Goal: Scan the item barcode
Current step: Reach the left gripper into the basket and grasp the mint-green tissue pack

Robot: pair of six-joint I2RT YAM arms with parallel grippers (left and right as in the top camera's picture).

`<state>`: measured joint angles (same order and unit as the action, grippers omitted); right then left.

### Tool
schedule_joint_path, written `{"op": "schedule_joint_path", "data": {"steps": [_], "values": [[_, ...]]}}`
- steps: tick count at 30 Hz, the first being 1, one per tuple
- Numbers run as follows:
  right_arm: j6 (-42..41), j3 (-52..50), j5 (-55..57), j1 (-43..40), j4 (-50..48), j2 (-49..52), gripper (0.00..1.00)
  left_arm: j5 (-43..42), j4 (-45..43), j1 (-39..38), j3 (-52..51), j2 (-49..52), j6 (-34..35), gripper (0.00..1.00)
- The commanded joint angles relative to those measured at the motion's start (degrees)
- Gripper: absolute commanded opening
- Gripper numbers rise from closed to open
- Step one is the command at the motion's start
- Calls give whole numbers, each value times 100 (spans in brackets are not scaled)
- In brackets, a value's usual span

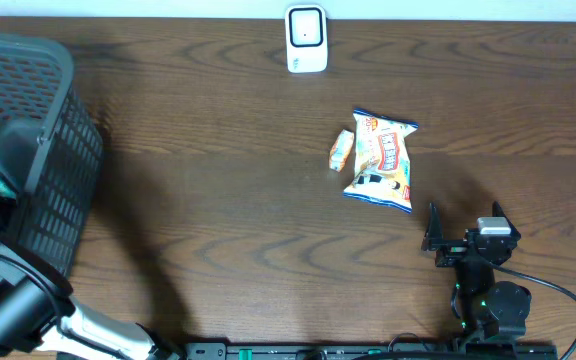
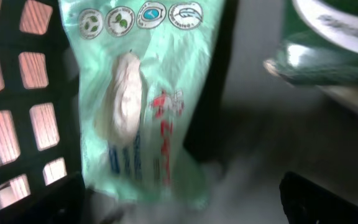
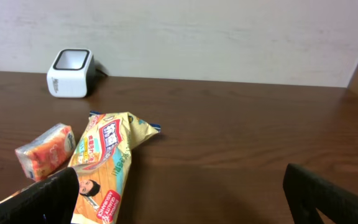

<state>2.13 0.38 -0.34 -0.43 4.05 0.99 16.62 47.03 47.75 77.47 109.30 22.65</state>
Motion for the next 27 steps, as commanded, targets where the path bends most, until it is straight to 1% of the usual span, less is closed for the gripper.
{"op": "schedule_joint_path", "data": {"steps": [1, 2, 3, 5, 6, 7, 8, 11, 12, 15, 19, 23, 27], "values": [[50, -7, 17, 63, 26, -22, 99, 428, -116, 15, -39, 262, 28, 99], [50, -7, 20, 63, 26, -22, 99, 424, -166, 13, -39, 317, 28, 98], [50, -7, 17, 63, 26, -22, 99, 426, -210, 13, -39, 372, 24, 95], [50, -7, 17, 63, 26, -22, 99, 433, -258, 15, -39, 459, -15, 82], [50, -7, 17, 63, 26, -22, 99, 476, -278, 20, -39, 498, -13, 68], [50, -7, 17, 63, 26, -22, 99, 570, -284, 24, -39, 531, -13, 48], [50, -7, 20, 63, 26, -22, 99, 695, -278, 33, -39, 544, -15, 35], [50, -7, 17, 63, 26, -22, 99, 761, -225, 63, -35, 501, -11, 11], [50, -7, 20, 63, 26, -22, 99, 743, -188, 63, -31, 470, -11, 8], [50, -7, 20, 63, 26, -22, 99, 595, -26, 61, 35, 284, -2, 7], [50, -7, 20, 63, 24, -22, 99, 90, 201, 61, 205, -227, 190, 7], [50, -7, 17, 63, 26, -22, 99, -715, 153, 61, 229, -1200, 236, 7], [50, -7, 17, 63, 26, -22, 99, -1976, -55, 61, 229, -2385, 616, 7]]}}
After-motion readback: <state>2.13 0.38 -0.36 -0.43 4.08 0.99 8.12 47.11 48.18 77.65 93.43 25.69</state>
